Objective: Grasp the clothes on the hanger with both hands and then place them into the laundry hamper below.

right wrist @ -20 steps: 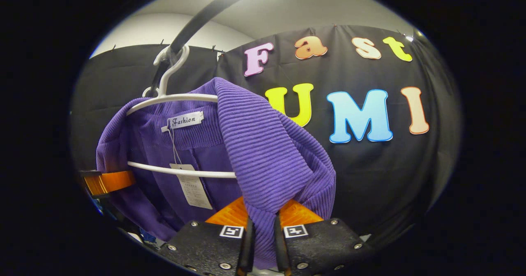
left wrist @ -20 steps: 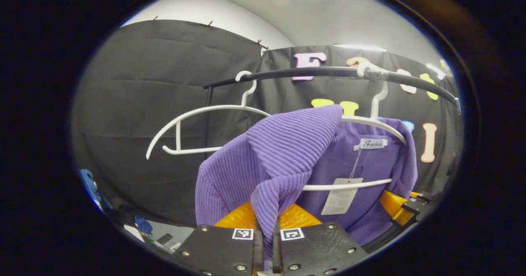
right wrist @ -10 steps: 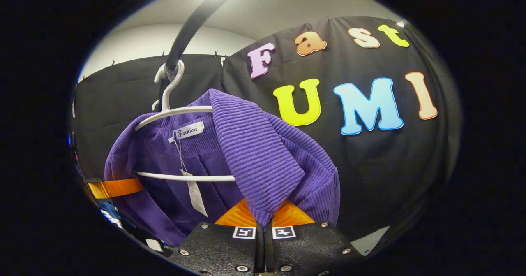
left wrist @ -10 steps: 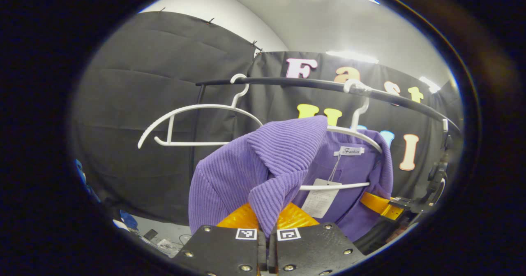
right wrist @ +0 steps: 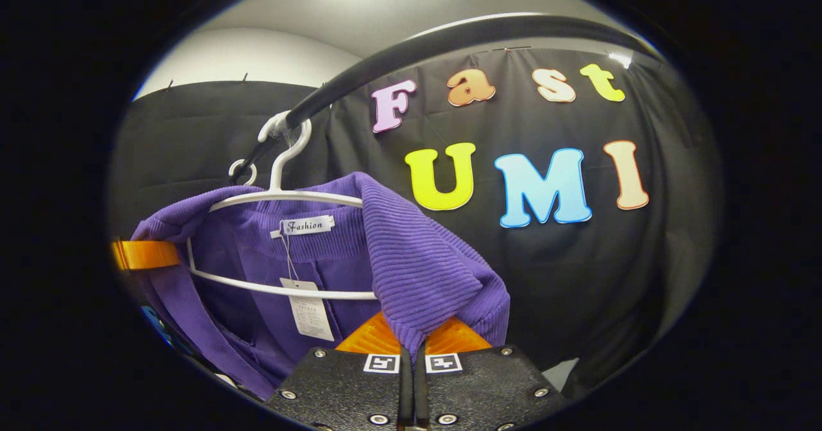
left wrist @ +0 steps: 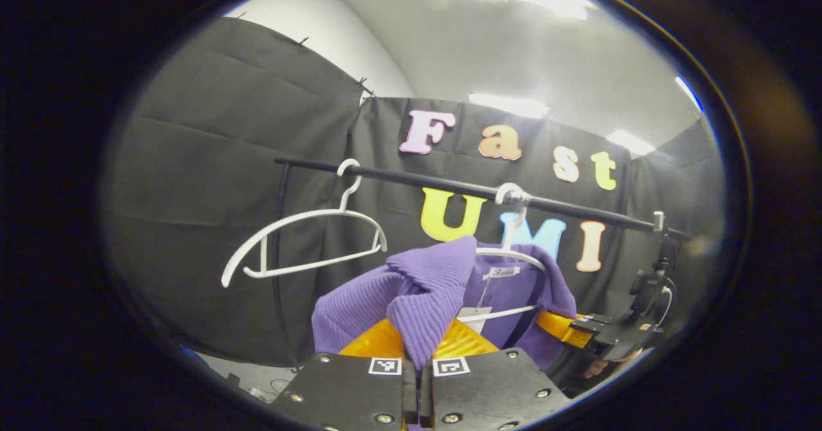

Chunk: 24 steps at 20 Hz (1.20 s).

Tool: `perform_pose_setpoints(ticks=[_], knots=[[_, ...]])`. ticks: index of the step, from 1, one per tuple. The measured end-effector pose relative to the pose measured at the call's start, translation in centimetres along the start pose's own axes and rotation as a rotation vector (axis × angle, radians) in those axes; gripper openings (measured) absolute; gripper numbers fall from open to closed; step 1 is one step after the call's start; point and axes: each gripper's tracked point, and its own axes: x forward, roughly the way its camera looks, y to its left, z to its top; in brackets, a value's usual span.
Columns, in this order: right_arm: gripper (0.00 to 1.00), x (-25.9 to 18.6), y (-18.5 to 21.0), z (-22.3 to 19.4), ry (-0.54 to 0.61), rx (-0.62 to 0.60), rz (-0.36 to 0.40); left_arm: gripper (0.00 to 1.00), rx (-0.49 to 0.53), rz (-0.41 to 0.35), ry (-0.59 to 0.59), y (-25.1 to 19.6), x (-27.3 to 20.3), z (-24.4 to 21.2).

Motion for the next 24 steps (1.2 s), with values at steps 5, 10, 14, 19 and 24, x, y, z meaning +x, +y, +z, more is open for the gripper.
perform_pose_setpoints(ticks=[5, 10, 14, 19, 24], knots=[[0.01, -0.2, -0.2, 2.3, -0.049, -0.026, -0.103, 0.03, -0.086, -0.089, -0.014, 2.9, 0.3, 2.7], [0.0, -0.5, -0.9, 4.8, -0.094, -0.067, -0.165, 0.02, -0.132, -0.138, -0.044, 6.3, 0.9, 6.0], [0.0, -1.0, -1.0, 5.2, -0.115, -0.1, -0.193, 0.03, -0.137, -0.153, -0.043, 9.8, 1.1, 6.2], [0.0, -1.5, -0.8, 5.5, -0.118, -0.088, -0.238, 0.03, -0.124, -0.158, -0.001, 13.6, 2.2, 4.6], [0.0, -2.0, -0.4, 5.1, -0.114, -0.102, -0.281, 0.03, -0.127, -0.182, 0.048, 14.9, 3.4, 1.5]])
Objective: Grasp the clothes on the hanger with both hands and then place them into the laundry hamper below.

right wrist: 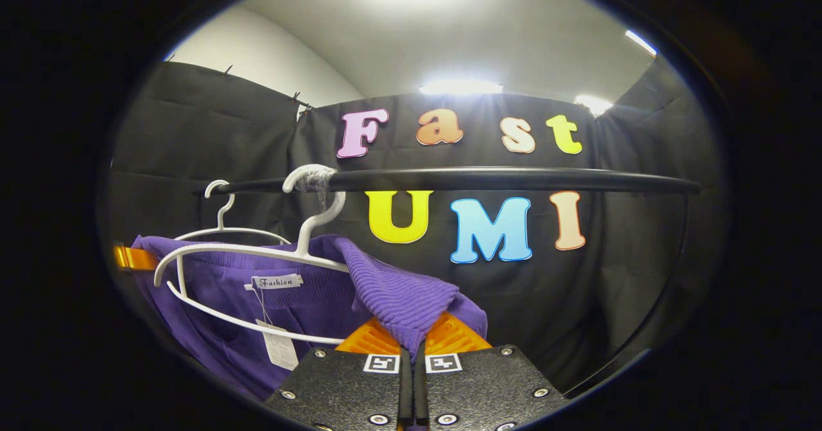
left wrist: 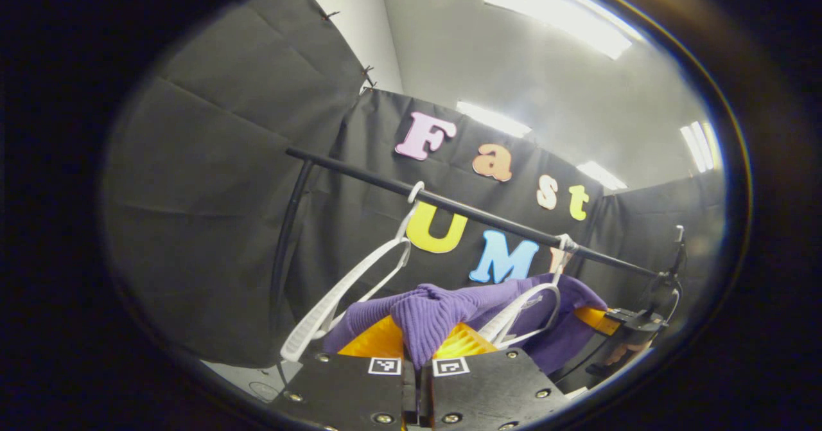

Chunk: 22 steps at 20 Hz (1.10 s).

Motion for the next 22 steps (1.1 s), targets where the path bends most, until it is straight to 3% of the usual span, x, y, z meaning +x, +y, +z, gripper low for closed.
perform_pose_setpoints(ticks=[6, 12, 22], knots=[[0.0, -0.1, -0.3, 0.0, -0.003, -0.026, -0.015, 0.03, -0.036, 0.002, 0.08, 0.7, 0.6, -5.5], [0.0, 0.2, -0.8, -1.4, 0.003, -0.017, 0.002, 0.03, -0.028, 0.018, 0.091, -1.9, -0.2, -8.5], [0.0, 3.9, -8.7, -1.9, -0.045, -0.041, 0.005, 0.03, 0.046, 0.014, 0.105, -10.0, 3.6, -12.4]])
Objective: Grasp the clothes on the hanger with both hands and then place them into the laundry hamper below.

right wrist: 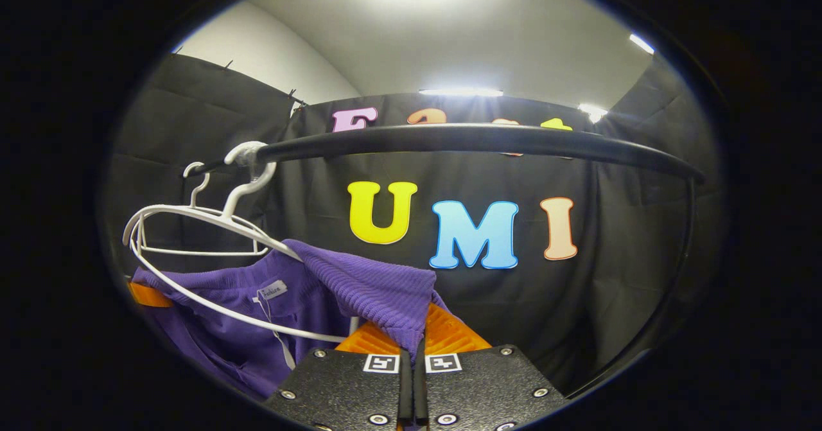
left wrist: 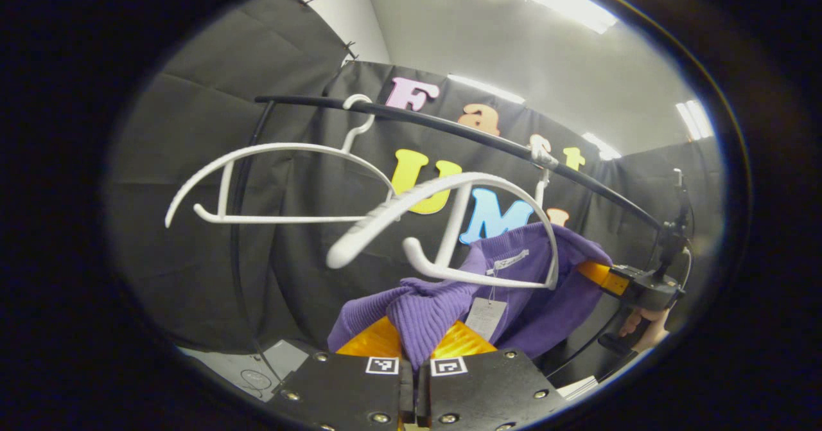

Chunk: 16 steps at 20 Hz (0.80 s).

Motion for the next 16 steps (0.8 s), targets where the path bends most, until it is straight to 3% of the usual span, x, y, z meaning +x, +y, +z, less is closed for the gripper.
perform_pose_setpoints(ticks=[8, 12, 16], knots=[[0.0, 3.9, -5.2, -3.2, 0.016, 0.007, 0.03, 0.03, -0.003, 0.05, 0.016, -6.4, 4.1, -2.0], [0.0, 5.2, -8.0, -5.9, 0.074, 0.055, 0.039, 0.03, 0.048, 0.067, 0.052, -9.6, 6.6, -3.9], [0.01, 4.5, -7.9, -6.7, 0.089, 0.053, 0.062, 0.03, 0.041, 0.07, 0.084, -11.3, 7.6, -4.7]])
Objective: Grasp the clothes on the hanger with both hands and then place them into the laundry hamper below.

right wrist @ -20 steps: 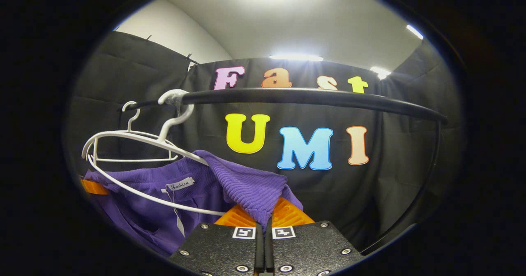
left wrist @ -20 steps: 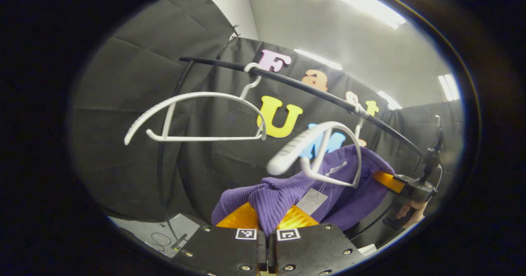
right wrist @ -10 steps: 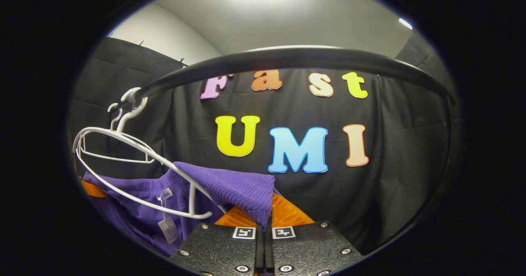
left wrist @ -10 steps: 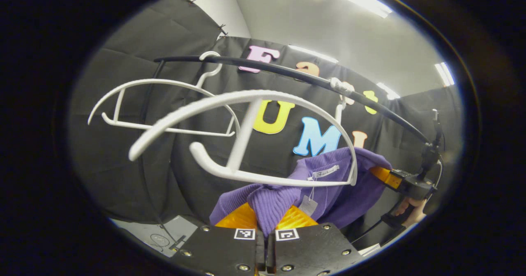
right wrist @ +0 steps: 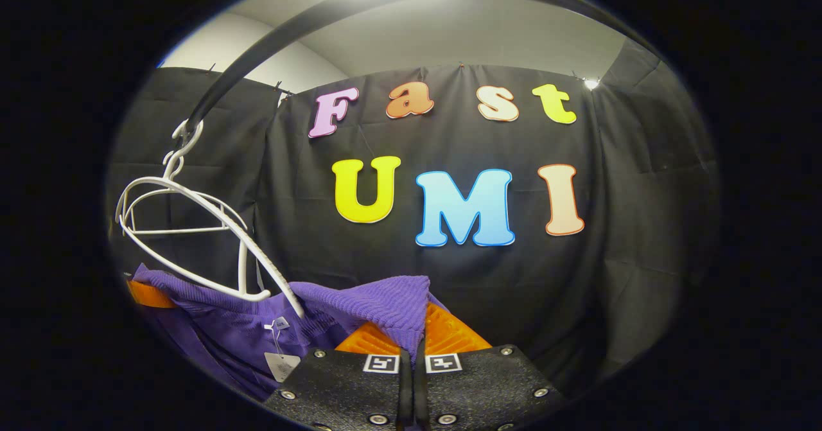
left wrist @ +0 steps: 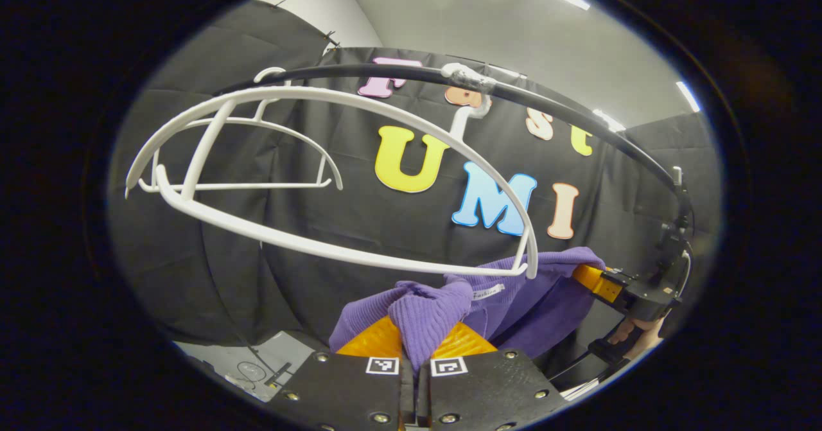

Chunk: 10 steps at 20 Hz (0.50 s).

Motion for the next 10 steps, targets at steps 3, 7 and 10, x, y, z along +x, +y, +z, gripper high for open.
perform_pose_setpoints(ticks=[3, 7, 10], knots=[[0.01, -1.0, 0.0, -1.2, 0.004, -0.005, 0.008, 0.03, 0.001, 0.012, 0.022, 0.0, -0.2, -1.3], [0.01, -1.1, 0.2, -2.9, 0.055, 0.03, -0.007, 0.03, -0.003, 0.018, 0.029, 1.4, -2.4, -1.9], [0.0, -3.8, 0.7, -4.0, 0.096, 0.03, -0.041, 0.03, -0.023, 0.002, 0.03, 2.7, -4.0, -2.2]])
